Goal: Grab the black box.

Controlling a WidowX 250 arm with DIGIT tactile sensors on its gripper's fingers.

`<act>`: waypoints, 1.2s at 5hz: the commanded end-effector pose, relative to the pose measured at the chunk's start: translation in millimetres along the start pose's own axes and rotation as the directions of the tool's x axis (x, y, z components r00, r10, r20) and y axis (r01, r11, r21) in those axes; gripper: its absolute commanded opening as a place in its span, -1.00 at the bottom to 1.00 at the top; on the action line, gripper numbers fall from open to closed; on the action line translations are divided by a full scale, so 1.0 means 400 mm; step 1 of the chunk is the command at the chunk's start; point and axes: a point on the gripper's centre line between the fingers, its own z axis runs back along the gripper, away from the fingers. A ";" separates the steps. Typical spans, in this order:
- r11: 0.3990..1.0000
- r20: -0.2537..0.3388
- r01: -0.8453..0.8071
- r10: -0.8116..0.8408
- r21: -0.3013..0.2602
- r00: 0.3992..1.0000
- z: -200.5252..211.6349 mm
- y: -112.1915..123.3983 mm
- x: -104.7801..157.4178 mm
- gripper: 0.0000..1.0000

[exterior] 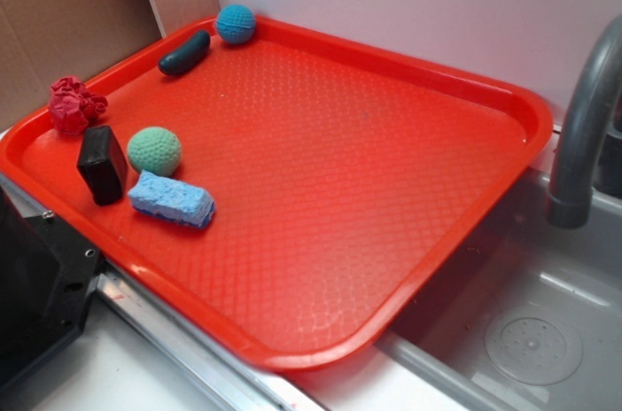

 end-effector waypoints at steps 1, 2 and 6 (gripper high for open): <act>0.876 -0.027 -0.478 0.481 0.062 0.876 -0.212 0.135 -0.007 1.00; 0.761 -0.005 -0.640 0.644 0.106 0.765 -0.295 0.158 -0.006 1.00; 0.785 -0.047 -0.591 0.608 0.187 0.793 -0.535 0.177 -0.029 1.00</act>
